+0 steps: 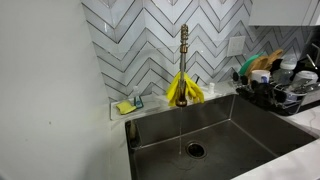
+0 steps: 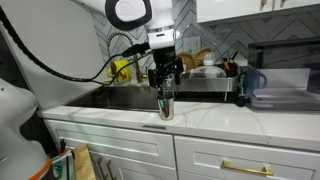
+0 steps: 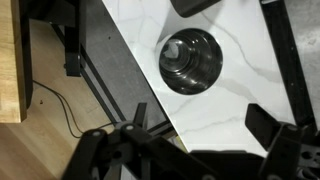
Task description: Put the contents of the silver cup into the sink
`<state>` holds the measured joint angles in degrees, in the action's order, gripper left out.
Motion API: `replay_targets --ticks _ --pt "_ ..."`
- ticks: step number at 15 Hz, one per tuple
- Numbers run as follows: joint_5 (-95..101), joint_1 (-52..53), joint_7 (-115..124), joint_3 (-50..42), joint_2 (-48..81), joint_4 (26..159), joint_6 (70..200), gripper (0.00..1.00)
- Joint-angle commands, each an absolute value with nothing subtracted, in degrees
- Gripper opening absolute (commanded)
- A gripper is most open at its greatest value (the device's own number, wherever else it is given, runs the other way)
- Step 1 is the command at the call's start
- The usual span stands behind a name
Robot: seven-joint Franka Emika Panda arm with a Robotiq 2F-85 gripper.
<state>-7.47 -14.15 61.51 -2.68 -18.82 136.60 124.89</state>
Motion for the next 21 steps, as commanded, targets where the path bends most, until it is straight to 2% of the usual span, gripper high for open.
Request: replay_targets --ticks 1,10,13,15,16,17,19,20,21 --pt "-8.26 -12.98 65.30 -2.53 -15.64 134.83 125.96 1.00" --pt "-8.54 -10.33 67.49 -2.89 -11.80 132.88 128.28 1.00" --pt "-9.06 -9.99 67.59 -3.08 -11.08 132.75 128.93 0.93" --pt "-9.26 -9.92 67.90 -3.14 -10.74 132.72 129.41 0.83" --pt "-9.55 -9.85 68.02 -3.21 -10.56 132.63 129.62 0.82" --pt "-9.72 -9.80 68.15 -3.24 -10.48 132.60 129.75 0.71" --pt "-9.91 -9.76 68.47 -3.28 -10.16 132.43 129.87 0.71" --pt "-10.00 -9.73 68.59 -3.30 -10.00 132.40 129.89 0.65" --pt "-10.02 -9.71 68.73 -3.31 -9.87 132.37 129.88 0.70"
